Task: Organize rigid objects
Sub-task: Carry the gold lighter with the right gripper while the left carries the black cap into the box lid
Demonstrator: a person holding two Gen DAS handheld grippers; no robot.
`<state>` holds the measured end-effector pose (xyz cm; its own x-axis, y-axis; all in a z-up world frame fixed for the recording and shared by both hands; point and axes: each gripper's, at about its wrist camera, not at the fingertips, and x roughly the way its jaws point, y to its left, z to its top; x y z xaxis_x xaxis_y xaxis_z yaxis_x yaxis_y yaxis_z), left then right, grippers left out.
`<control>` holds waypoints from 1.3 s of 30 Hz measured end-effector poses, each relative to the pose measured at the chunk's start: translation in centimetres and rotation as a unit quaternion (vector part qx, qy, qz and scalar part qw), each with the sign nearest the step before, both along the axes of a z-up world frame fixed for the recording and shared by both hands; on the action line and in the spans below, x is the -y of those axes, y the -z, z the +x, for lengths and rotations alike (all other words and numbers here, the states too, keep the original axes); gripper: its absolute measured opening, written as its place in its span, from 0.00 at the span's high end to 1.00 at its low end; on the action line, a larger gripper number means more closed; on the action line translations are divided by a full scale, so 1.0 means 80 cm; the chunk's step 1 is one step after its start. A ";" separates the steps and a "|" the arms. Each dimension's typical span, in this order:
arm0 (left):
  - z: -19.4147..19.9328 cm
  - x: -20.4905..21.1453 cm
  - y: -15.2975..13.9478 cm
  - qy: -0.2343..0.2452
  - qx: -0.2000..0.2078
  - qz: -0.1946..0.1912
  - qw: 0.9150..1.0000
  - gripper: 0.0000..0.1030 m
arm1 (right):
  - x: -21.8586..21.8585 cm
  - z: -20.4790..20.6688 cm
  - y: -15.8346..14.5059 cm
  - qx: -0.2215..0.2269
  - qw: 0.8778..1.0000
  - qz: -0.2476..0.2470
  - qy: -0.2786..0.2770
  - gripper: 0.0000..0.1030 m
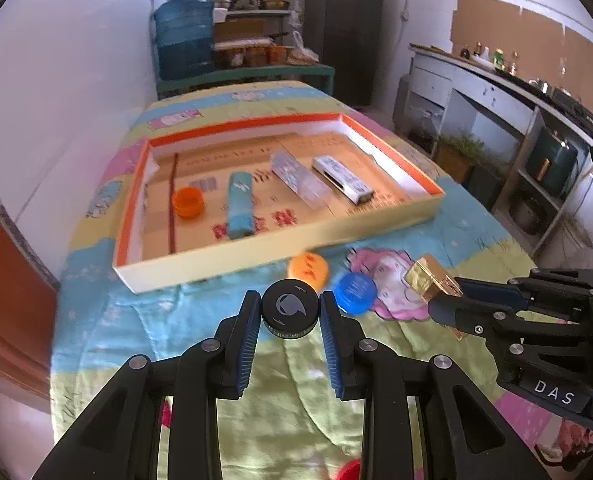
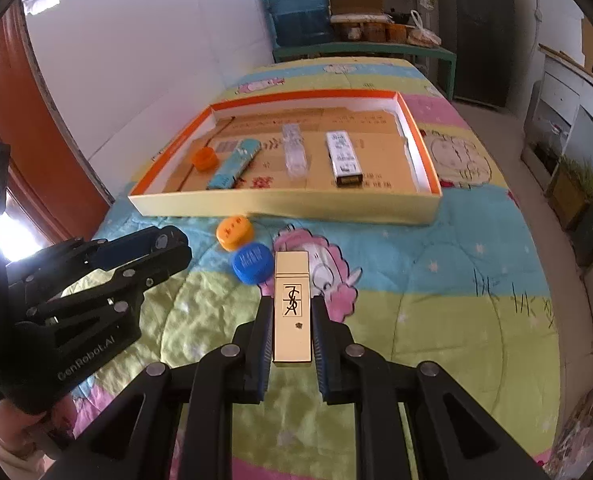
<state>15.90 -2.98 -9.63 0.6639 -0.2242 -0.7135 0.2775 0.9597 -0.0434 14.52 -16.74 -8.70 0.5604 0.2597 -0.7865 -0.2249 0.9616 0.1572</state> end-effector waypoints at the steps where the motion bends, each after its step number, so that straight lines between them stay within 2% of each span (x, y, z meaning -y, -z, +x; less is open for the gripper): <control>1: 0.001 -0.002 -0.003 -0.003 0.003 0.000 1.000 0.70 | -0.001 0.002 -0.002 0.002 1.000 0.000 -0.002 0.82; 8: 0.014 -0.028 -0.026 -0.039 0.023 -0.021 0.999 0.70 | -0.016 0.019 -0.020 0.020 1.000 -0.001 -0.019 0.82; 19: 0.052 -0.056 -0.035 -0.078 0.026 -0.038 0.996 0.70 | -0.033 0.062 -0.038 0.039 0.999 0.008 -0.027 0.82; 28: 0.088 -0.068 -0.027 -0.101 0.014 -0.042 0.994 0.70 | -0.049 0.104 -0.038 0.040 0.998 0.018 -0.038 0.82; 39: 0.120 -0.074 -0.008 -0.114 0.002 -0.045 0.992 0.70 | -0.068 0.146 -0.021 0.028 0.998 0.026 -0.043 0.82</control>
<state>25.52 2.98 -8.99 0.7073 -0.1293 -0.6950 0.0530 0.9901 -0.1302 26.19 -11.30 -7.04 0.5763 0.3483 -0.7393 -0.3168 0.9291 0.1908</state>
